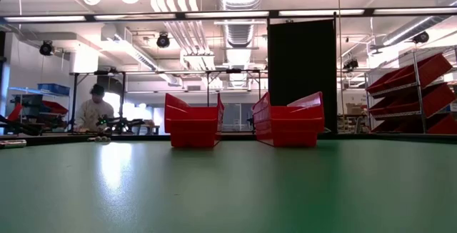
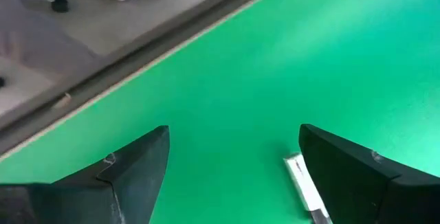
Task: Sort batteries
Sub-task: Put the silver battery into the right red bin
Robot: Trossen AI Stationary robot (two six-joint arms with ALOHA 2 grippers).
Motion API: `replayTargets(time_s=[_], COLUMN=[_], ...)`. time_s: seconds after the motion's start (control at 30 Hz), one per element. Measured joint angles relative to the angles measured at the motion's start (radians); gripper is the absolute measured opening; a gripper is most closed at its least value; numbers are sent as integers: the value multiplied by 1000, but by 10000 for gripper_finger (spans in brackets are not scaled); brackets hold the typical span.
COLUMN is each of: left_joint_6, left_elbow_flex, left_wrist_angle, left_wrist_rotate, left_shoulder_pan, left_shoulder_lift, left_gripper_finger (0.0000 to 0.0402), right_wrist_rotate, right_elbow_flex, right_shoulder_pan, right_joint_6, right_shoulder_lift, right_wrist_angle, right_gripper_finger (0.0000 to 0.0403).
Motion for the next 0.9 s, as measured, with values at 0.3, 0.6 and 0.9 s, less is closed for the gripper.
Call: replayTargets(time_s=[0.3, 0.6, 0.9], left_joint_6=[167, 263, 393], left_elbow_flex=[0, -49, -173], left_wrist_angle=[-60, -103, 132], left_wrist_rotate=[161, 295, 501], left_shoulder_pan=[68, 119, 173], left_shoulder_lift=[-1, -1, -2], left_gripper_finger=[162, 154, 154], right_wrist_rotate=[-106, -268, -261], right_elbow_flex=[-50, -112, -120], right_shoulder_pan=[-147, -245, -253], right_joint_6=[-76, -77, -43], right_shoulder_lift=[3, 8, 6], right_wrist_angle=[-31, -35, -39], right_gripper_finger=[280, 225, 135])
